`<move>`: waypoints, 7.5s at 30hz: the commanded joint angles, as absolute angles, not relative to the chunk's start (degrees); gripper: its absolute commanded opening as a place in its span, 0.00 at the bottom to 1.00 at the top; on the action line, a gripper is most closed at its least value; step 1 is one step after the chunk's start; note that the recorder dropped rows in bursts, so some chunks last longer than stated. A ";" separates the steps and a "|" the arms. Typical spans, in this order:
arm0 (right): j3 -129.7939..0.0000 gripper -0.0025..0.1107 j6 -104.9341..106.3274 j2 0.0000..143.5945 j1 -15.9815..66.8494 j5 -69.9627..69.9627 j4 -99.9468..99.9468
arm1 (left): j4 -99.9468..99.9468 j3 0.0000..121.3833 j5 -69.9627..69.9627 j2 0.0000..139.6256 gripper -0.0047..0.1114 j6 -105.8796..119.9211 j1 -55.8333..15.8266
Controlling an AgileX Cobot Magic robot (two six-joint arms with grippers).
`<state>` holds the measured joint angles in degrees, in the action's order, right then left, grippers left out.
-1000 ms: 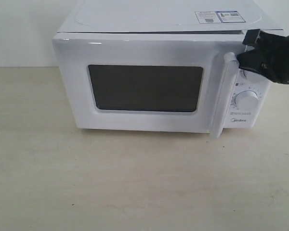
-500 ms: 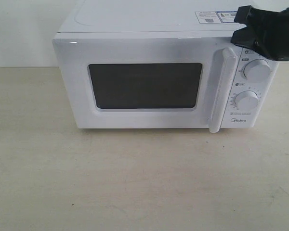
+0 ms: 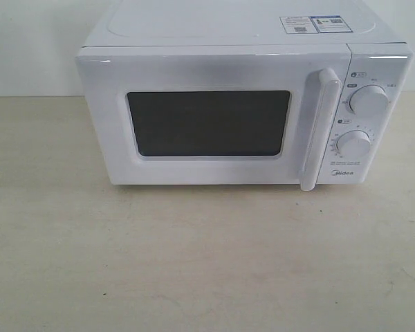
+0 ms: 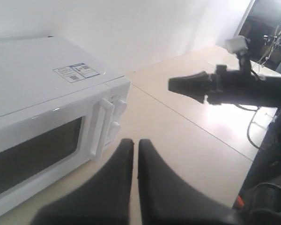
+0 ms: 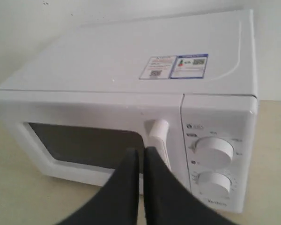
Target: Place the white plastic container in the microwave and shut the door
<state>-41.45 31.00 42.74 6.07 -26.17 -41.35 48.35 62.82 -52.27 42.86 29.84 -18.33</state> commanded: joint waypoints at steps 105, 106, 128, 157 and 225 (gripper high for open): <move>-28.46 0.02 22.47 11.00 5.89 -32.62 -32.75 | 5.12 0.00 -20.52 0.00 0.08 0.00 4.61; -28.46 0.02 22.47 11.00 5.89 -32.62 -32.75 | 5.12 0.00 -20.52 0.00 0.08 0.00 4.61; -28.46 0.02 22.58 11.00 5.89 -18.34 -35.46 | 5.12 0.00 -20.52 0.00 0.08 0.00 4.61; -28.70 0.02 6.20 11.91 5.65 -5.57 -21.59 | 5.12 0.00 -20.52 0.00 0.08 0.00 4.61; 0.00 0.02 -16.57 0.00 2.47 -23.59 5.69 | 5.12 0.00 -20.52 0.00 0.08 0.00 4.61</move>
